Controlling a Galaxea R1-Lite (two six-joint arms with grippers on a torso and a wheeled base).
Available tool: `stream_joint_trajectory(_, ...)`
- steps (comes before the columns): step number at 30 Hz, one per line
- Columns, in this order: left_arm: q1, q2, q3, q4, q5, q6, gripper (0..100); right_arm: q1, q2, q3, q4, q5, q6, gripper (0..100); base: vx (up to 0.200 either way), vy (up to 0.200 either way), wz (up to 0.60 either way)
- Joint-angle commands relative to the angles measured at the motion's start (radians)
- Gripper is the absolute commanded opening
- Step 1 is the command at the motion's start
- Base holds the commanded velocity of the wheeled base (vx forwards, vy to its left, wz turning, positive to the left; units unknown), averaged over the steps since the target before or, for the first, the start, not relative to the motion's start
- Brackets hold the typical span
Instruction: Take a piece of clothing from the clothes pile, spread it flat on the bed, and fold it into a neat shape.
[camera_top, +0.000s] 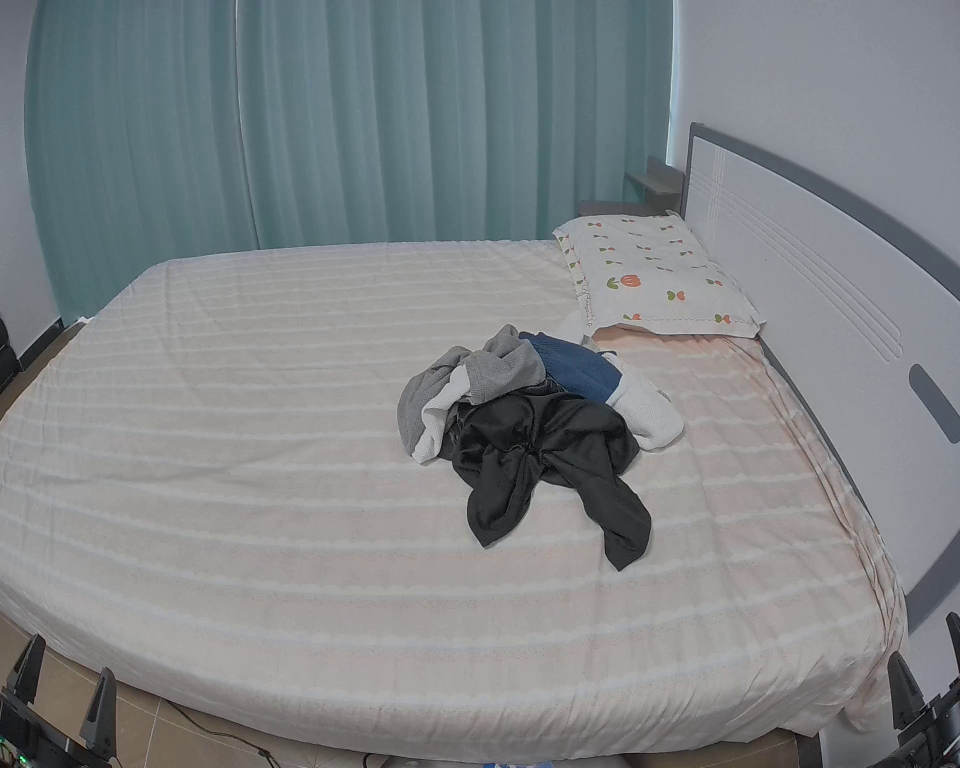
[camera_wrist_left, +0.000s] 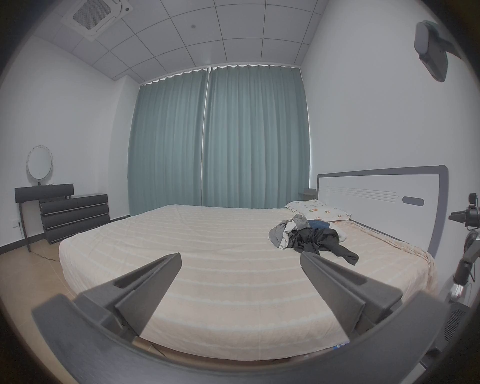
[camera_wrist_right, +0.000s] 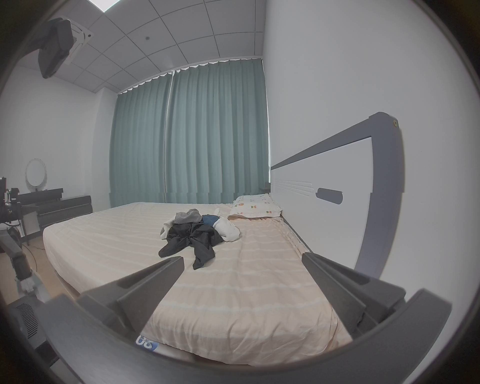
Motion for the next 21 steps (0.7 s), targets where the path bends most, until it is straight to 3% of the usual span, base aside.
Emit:
stream_joint_trajectory(1,0.000,-0.018,0.018,-0.001,0.001,0.007,100,0.006,0.130,-0.243,0.012,0.068,0.064,100,0.000,0.000,0.00)
stream_joint_trajectory(5,0.000,-0.018,0.018,-0.001,-0.002,0.020,100,0.001,0.275,-0.232,0.042,0.107,-0.089,100,0.000,0.000,0.00)
stream_joint_trajectory(9,0.000,-0.018,0.018,0.001,0.003,0.020,100,0.023,0.492,-0.237,0.019,0.142,-0.020,100,0.000,0.000,0.00)
stream_joint_trajectory(14,-0.001,-0.018,0.018,-0.001,-0.002,0.027,100,0.069,0.924,-0.241,-0.198,0.142,0.058,100,0.000,0.000,0.00)
stream_joint_trajectory(21,-0.001,-0.018,0.018,0.001,-0.002,0.026,100,0.119,1.330,-0.301,-0.462,0.127,0.145,100,0.000,0.000,0.00)
